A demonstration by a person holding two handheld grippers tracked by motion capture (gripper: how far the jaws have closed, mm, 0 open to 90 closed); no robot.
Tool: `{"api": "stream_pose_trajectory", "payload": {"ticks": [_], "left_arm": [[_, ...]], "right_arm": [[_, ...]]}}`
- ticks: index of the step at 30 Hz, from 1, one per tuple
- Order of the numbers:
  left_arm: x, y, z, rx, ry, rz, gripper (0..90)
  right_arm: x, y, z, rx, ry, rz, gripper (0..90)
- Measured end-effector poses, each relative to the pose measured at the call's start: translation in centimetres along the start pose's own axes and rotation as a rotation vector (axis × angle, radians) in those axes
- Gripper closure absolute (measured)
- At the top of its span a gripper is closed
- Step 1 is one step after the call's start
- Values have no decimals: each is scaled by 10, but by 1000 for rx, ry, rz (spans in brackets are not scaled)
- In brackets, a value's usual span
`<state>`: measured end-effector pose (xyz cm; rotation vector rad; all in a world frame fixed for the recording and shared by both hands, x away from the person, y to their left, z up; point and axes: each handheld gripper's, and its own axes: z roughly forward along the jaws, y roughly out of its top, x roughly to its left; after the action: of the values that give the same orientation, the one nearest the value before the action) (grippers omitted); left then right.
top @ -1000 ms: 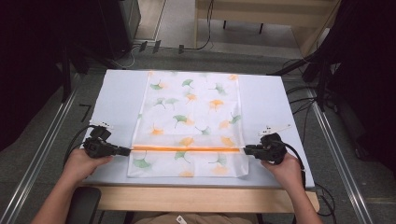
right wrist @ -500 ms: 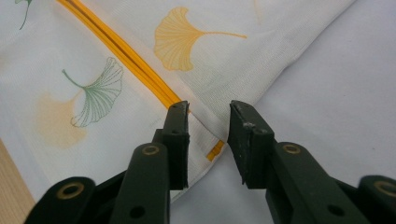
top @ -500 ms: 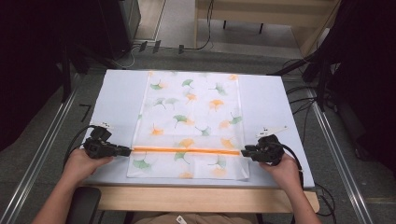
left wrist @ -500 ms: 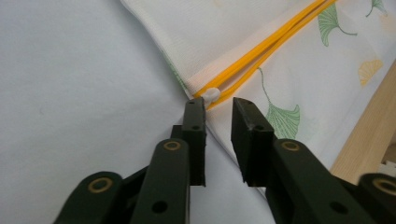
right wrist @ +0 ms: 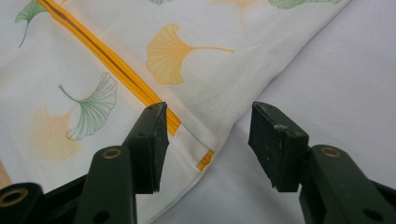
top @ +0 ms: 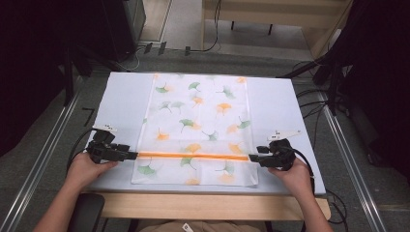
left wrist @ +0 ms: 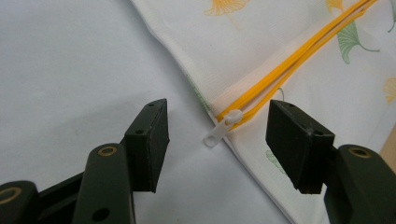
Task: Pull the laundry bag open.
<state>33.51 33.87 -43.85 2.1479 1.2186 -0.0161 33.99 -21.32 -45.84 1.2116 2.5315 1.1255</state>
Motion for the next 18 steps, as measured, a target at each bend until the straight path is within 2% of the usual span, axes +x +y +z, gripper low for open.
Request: {"api": "stream_pose_trajectory", "payload": {"ticks": [5, 11, 16, 18], "left_arm": [[-1, 0, 0, -11, 19, 19, 381], [0, 0, -3, -30, 58, 38, 368], [3, 0, -6, -51, 81, 32, 356], [6, -1, -9, -75, 101, 21, 350]], "right_arm": [[-1, 0, -1, -13, -7, -4, 453], [-7, -2, -7, -48, -23, 16, 407], [-11, -4, -12, -76, -56, 36, 393], [-15, -5, -17, -98, -68, 46, 385]]}}
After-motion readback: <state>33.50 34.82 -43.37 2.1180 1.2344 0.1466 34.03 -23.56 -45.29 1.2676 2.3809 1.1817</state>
